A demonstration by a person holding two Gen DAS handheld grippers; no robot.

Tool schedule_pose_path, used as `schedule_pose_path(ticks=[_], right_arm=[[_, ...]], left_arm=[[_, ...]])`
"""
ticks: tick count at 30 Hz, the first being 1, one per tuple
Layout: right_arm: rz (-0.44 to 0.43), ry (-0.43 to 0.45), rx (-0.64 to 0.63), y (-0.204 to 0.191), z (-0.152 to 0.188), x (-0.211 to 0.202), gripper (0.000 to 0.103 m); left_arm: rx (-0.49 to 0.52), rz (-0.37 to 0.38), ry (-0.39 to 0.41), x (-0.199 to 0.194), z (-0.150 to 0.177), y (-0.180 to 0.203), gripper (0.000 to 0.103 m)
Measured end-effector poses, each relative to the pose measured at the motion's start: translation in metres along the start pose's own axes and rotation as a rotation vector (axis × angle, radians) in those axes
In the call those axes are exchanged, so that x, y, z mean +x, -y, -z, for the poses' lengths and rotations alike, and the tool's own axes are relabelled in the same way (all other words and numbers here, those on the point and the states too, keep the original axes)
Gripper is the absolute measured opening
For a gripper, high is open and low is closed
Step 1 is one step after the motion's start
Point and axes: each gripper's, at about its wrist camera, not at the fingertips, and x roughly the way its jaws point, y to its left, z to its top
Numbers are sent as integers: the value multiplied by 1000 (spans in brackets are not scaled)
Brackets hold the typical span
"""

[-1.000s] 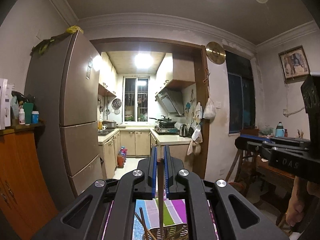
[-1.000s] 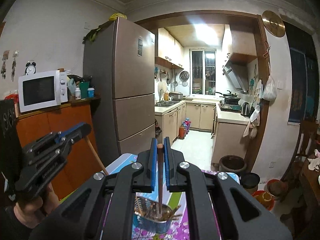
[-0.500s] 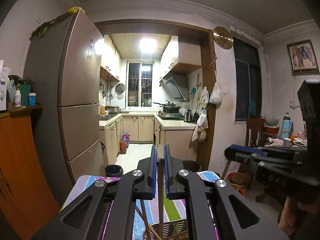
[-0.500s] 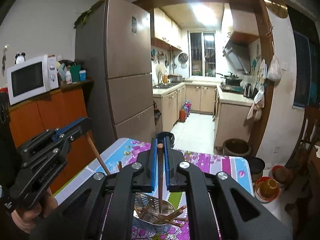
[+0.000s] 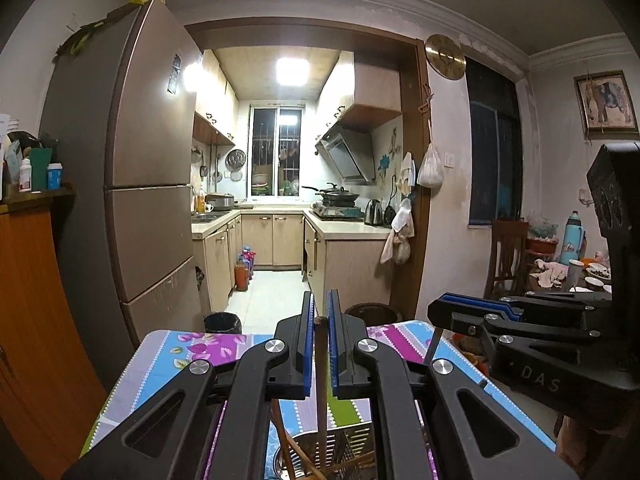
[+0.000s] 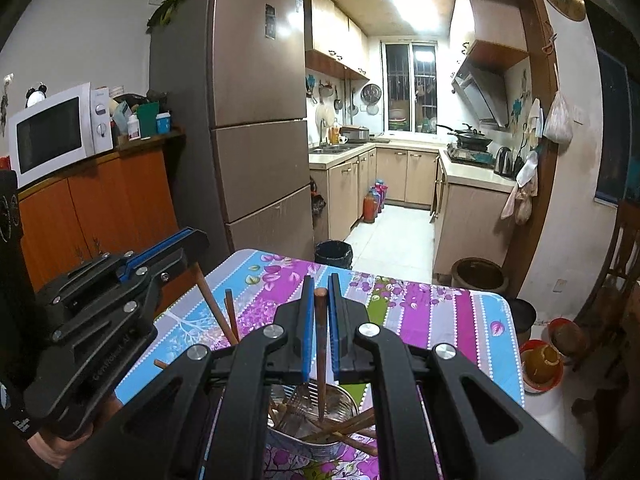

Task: Organize utensils
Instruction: 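Lower both chopsticks down into the blue holder, then open both tools to release the chopsticks and pull back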

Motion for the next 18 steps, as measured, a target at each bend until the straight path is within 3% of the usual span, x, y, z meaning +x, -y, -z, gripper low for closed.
schedule_pose_path(ticks=[15,18], right_arm=[[-23,-29,23,4,9,11,6],[-21,-27,18,4,9,9,11]], left_arm=[[-8,1,-54,15,19,-2,9],[-9,-3,-48,13,19,-2,27]])
